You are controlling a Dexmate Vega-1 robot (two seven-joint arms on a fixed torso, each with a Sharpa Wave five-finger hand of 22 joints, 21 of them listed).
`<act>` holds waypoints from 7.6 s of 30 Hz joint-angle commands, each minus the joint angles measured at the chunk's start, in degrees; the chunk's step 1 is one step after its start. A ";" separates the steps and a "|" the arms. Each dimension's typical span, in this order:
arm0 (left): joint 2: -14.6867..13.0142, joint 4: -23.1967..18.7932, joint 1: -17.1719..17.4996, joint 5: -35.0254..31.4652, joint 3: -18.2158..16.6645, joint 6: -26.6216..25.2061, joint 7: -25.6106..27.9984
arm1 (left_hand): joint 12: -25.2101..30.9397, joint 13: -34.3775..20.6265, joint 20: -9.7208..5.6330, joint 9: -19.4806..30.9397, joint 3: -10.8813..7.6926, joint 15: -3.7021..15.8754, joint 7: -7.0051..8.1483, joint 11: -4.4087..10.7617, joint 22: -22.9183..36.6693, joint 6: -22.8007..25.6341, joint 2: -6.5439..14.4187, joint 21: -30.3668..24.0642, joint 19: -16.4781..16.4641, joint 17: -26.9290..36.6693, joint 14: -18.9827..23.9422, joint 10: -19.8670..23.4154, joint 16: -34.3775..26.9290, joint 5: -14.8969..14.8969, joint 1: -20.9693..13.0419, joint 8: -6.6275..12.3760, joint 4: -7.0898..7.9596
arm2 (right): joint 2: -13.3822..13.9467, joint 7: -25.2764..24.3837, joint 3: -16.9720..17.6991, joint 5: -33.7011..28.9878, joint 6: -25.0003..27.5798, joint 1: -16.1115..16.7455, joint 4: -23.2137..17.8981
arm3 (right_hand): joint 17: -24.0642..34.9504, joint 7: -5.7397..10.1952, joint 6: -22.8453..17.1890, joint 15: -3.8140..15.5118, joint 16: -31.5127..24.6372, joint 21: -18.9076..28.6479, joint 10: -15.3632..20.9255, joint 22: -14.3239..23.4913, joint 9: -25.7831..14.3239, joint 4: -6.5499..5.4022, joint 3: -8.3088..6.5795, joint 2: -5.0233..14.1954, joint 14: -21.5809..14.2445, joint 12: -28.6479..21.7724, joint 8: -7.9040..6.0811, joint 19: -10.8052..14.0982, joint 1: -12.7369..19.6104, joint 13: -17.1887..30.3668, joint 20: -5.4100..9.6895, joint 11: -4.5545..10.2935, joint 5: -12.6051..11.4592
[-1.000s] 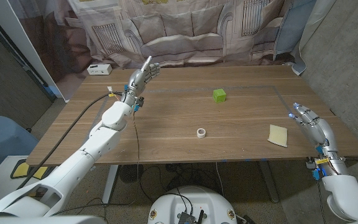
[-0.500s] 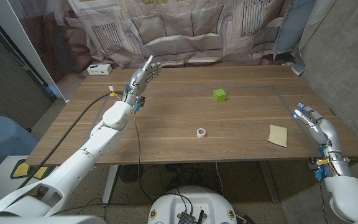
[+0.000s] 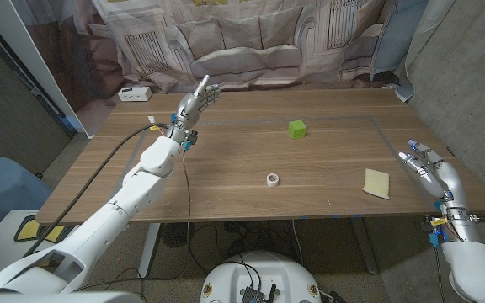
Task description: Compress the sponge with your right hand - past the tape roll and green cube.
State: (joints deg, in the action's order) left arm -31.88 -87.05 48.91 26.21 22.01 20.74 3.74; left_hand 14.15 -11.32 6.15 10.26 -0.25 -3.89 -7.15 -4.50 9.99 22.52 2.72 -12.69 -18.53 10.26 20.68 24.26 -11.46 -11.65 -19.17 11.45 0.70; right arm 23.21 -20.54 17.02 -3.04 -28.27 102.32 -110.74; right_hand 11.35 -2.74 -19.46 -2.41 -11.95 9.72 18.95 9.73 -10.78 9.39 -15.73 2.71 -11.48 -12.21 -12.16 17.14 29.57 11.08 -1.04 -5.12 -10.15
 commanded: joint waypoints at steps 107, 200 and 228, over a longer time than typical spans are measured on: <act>1.44 3.50 -2.77 -1.07 0.99 -0.03 -0.13 | -0.84 -0.32 -0.13 0.21 0.05 0.01 -0.35 -0.06 0.36 1.84 0.96 0.92 -1.33 0.15 1.45 1.61 0.39 0.16 -0.74 -0.26 -0.64 | 13.91 28.19 5.00 -35.32 49.60 6.42 -27.57 | -0.05 1.99 10.57 1.36 0.39 1.84 -6.84 0.06 -0.48 0.04 -1.80 -2.40 3.82 1.39 1.91 1.96 7.88 0.07 1.34 3.93 -0.30; 0.94 3.13 -3.19 -1.04 0.68 -1.40 0.89 | -1.14 -0.36 -0.13 0.20 0.09 0.00 -0.48 -0.05 0.36 2.81 1.56 1.01 -1.88 0.13 2.37 2.56 0.35 0.25 -0.89 -0.25 -0.94 | 38.41 33.09 -10.90 -29.82 69.83 -4.65 -21.93 | 0.01 5.34 5.54 1.34 0.99 0.94 -1.07 0.16 -0.56 -0.70 -1.03 -7.16 5.65 0.71 -0.36 4.69 14.35 -0.27 0.99 8.88 -2.25; 0.98 3.24 -3.65 -1.15 1.09 -2.42 0.95 | -1.27 -0.36 -0.07 0.20 0.15 -0.05 -0.48 0.12 0.37 2.91 1.67 1.08 -1.88 0.13 2.41 2.71 0.43 0.27 -0.89 -0.33 -1.03 | 44.55 25.43 -17.02 -23.65 73.66 -7.33 -19.57 | 0.03 5.89 2.55 1.98 -0.61 1.91 1.73 0.15 -0.54 -0.64 -1.48 -5.99 2.20 0.14 -0.91 7.03 15.91 -0.28 0.89 9.94 -2.72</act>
State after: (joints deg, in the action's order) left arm -30.97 -84.14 45.52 25.16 22.93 18.61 4.64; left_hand 12.84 -11.58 6.14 10.26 -0.09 -3.99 -7.46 -4.51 10.25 24.87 4.01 -11.54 -19.97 10.26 22.83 26.52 -11.02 -11.45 -19.84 11.24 0.09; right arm 65.27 8.04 3.14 -28.53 43.31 96.56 -130.99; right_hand 11.21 3.07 -16.08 -0.49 -12.30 11.08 19.87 9.73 -11.20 8.72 -16.82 -3.28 -8.63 -11.67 -12.78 23.47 44.67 10.67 -0.10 4.80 -12.53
